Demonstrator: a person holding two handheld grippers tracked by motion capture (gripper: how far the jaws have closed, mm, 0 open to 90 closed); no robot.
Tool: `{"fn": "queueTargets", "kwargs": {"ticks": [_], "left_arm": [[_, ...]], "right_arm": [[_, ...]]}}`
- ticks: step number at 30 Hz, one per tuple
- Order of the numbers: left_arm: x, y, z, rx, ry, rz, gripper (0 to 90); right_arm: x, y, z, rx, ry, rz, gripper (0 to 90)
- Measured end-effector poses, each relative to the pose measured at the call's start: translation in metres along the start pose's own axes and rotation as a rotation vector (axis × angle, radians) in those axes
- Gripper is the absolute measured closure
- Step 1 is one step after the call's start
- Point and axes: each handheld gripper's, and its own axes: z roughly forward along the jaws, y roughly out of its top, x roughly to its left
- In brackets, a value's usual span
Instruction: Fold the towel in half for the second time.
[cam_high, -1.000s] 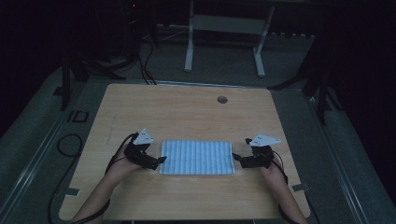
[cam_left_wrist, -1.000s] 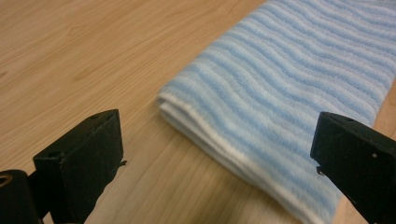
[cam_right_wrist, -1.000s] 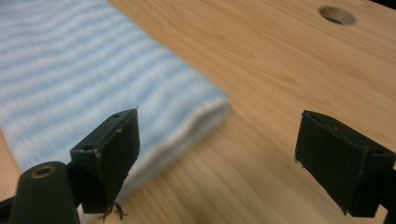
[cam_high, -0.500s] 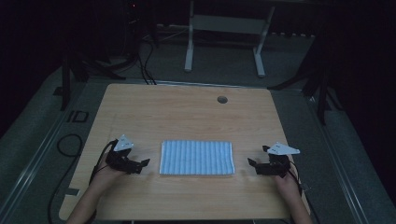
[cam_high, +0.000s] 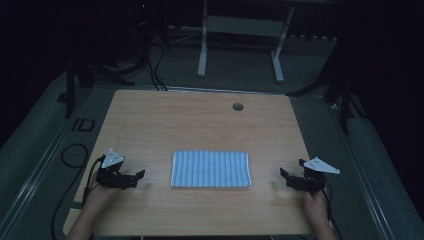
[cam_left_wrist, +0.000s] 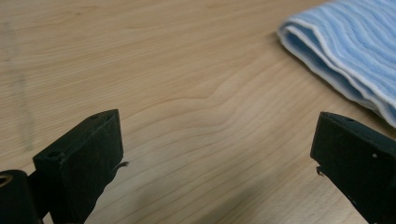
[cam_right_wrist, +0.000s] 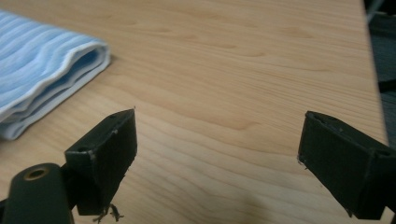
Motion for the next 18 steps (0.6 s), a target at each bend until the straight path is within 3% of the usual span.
{"fn": "queueTargets", "kwargs": {"ticks": [3, 15, 18], "left_arm": [[0.005, -0.004, -0.004, -0.015, 0.000, -0.036, 2.8], [0.017, -0.013, -0.017, -0.106, 0.086, -0.119, 2.8], [0.018, -0.014, -0.019, -0.123, 0.105, -0.131, 2.8]], "right_arm": [[-0.003, -0.001, -0.004, -0.020, -0.008, 0.023, 11.5], [-0.012, -0.010, -0.011, -0.047, -0.083, 0.111, 11.6], [-0.017, -0.011, -0.015, -0.076, -0.106, 0.152, 11.6]]}}
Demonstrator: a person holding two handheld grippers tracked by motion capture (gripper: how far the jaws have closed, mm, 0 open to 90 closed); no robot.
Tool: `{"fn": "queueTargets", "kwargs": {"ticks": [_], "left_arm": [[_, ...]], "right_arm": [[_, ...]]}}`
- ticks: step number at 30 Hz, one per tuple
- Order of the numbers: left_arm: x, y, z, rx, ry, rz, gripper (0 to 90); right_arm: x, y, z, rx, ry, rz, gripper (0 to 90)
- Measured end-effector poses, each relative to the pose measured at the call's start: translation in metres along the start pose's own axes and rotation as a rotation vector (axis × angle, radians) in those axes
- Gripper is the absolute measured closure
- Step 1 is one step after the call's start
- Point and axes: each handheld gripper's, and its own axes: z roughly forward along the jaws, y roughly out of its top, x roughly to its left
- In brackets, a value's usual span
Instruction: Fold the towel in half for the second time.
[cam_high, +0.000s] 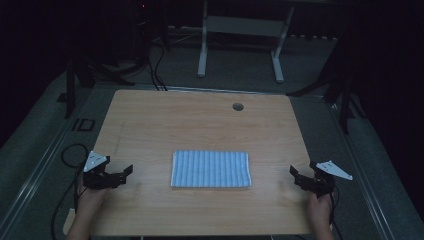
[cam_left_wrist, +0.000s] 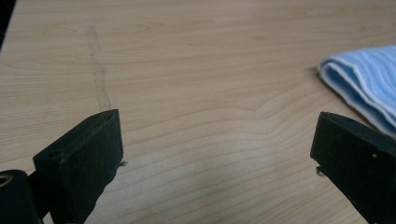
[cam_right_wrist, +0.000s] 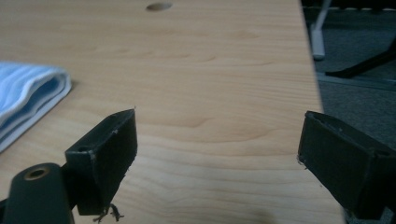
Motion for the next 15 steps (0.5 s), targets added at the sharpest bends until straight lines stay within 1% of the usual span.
{"fn": "queueTargets", "kwargs": {"ticks": [1, 2, 3, 5, 6, 7, 8, 10, 12, 13, 15], "left_arm": [[0.0004, 0.0000, -0.0006, -0.004, 0.006, -0.002, 2.8], [0.0011, 0.0000, -0.0012, -0.005, 0.002, -0.007, 2.8], [0.0016, -0.0004, -0.0013, -0.009, 0.007, -0.013, 2.8], [0.0024, -0.0011, -0.0017, -0.012, 0.010, -0.017, 2.8], [0.0025, -0.0014, -0.0020, -0.013, 0.014, -0.021, 2.8], [0.0026, -0.0015, -0.0022, -0.014, 0.016, -0.022, 2.8], [0.0027, -0.0016, -0.0024, -0.013, 0.016, -0.022, 2.8], [0.0030, -0.0019, -0.0029, -0.023, 0.020, -0.025, 2.8], [0.0037, -0.0018, -0.0036, -0.026, 0.022, -0.029, 2.8], [0.0040, -0.0019, -0.0040, -0.032, 0.017, -0.035, 2.8], [0.0045, -0.0020, -0.0040, -0.030, 0.015, -0.040, 2.8]], "right_arm": [[-0.0021, -0.0002, -0.0012, -0.008, -0.012, 0.011, 11.6], [-0.0044, -0.0005, -0.0020, -0.016, -0.006, 0.029, 11.6], [-0.0069, -0.0010, -0.0020, -0.016, 0.001, 0.045, 11.6], [-0.0102, -0.0024, -0.0014, -0.002, -0.006, 0.068, 11.6], [-0.0112, -0.0029, -0.0010, -0.001, 0.002, 0.079, 11.6], [-0.0117, -0.0030, -0.0009, 0.002, 0.003, 0.083, 11.6], [-0.0117, -0.0030, -0.0006, 0.003, -0.004, 0.077, 11.8], [-0.0117, -0.0030, -0.0003, 0.003, 0.002, 0.075, 11.9], [-0.0112, -0.0030, 0.0002, 0.006, -0.003, 0.071, 12.0], [-0.0112, -0.0030, 0.0002, 0.007, 0.001, 0.073, 12.0], [-0.0110, -0.0030, 0.0004, 0.008, -0.004, 0.068, 12.0]]}}
